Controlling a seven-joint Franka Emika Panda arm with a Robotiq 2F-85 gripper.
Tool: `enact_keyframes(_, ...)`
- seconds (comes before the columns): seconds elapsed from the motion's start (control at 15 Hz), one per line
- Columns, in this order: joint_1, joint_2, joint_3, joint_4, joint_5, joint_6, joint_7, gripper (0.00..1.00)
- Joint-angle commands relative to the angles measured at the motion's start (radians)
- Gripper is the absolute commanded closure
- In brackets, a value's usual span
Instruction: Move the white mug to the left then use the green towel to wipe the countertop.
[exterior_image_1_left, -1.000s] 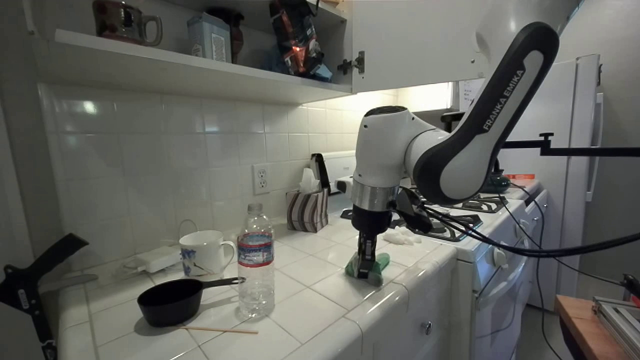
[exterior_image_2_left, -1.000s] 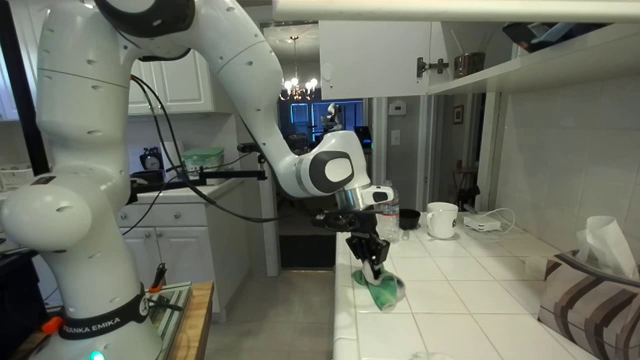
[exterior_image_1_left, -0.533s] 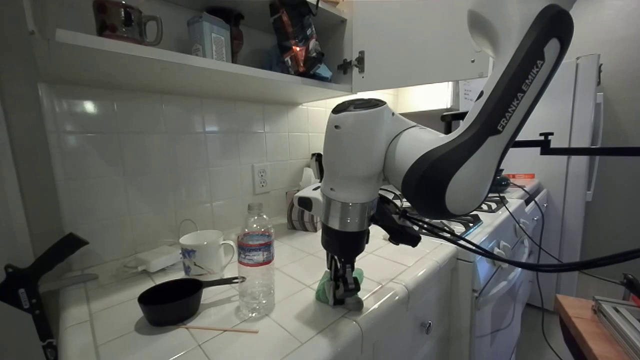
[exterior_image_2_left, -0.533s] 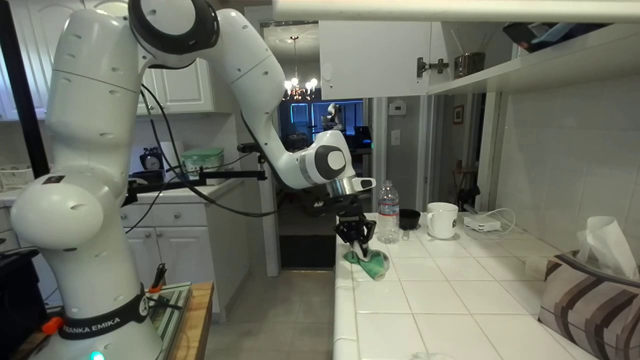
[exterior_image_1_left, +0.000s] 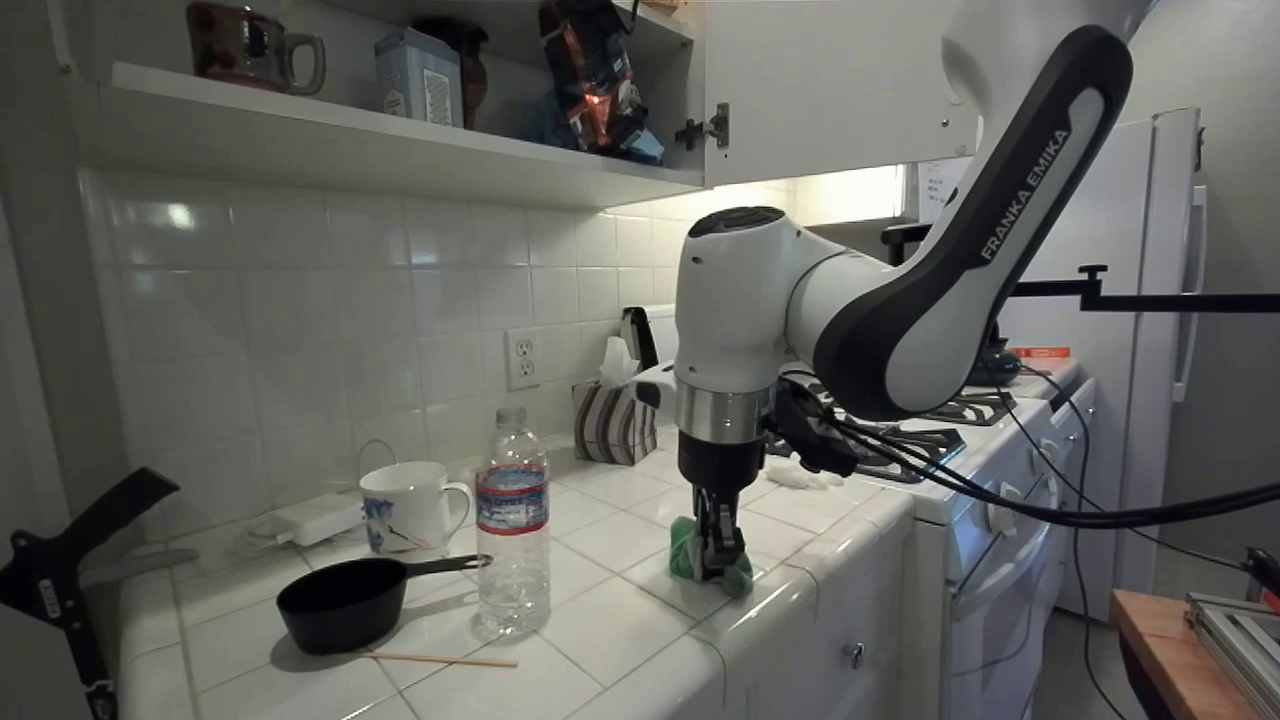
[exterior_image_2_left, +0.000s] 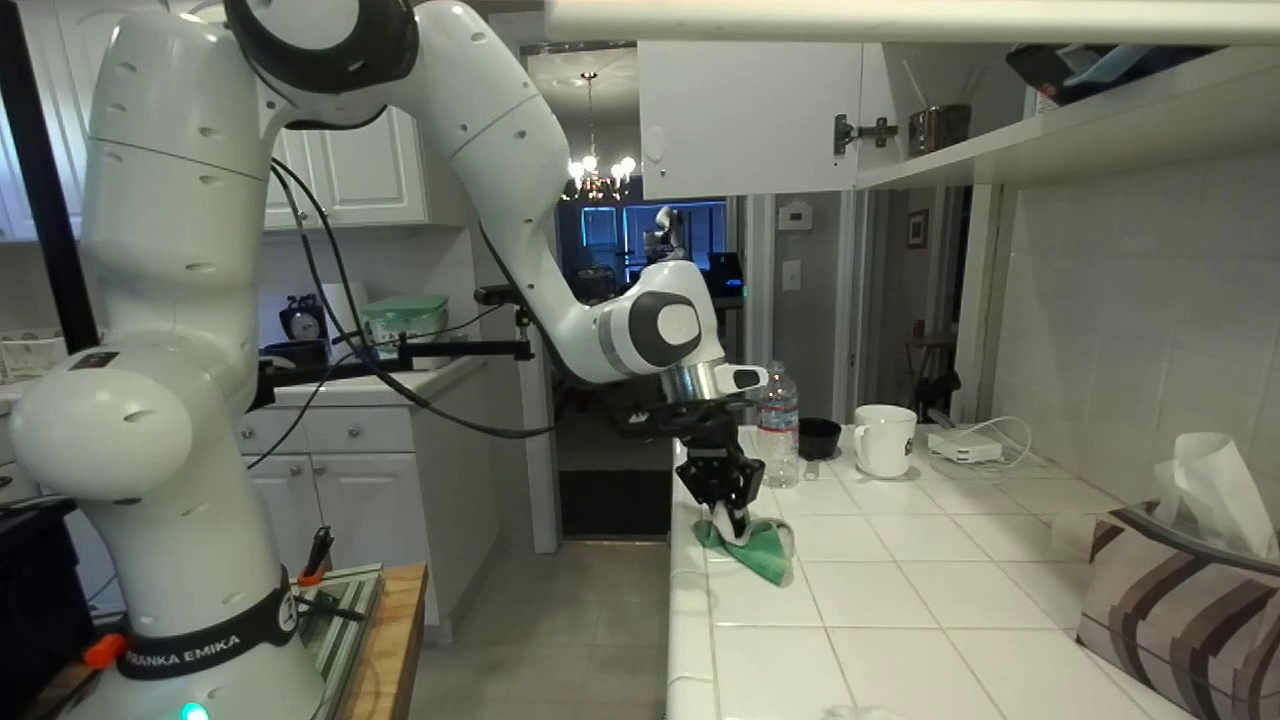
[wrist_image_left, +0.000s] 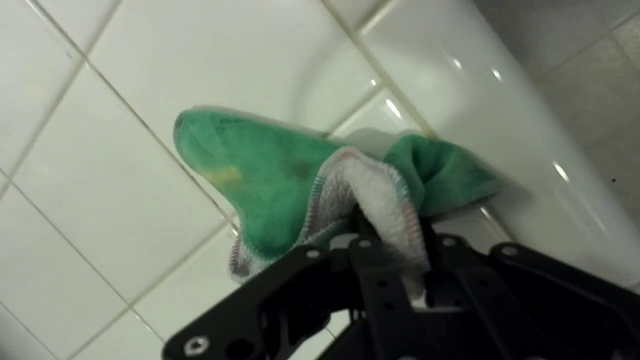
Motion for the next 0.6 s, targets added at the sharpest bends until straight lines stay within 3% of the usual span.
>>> enact_keyframes(0.0, -0.072, 0.0, -0.047, -0.108, 0.008, 0.012, 0.036, 0.95)
enact_keyframes(0.33, -0.184, -0.009, -0.078, -0.148, 0.112, 0.077, -0.015, 0.95)
enact_keyframes(0.4, -0.128, -0.054, -0.054, -0.084, 0.062, 0.043, 0.021, 0.82)
enact_keyframes(0.53, -0.154, -0.061, -0.059, -0.096, 0.098, 0.062, 0.004, 0.82)
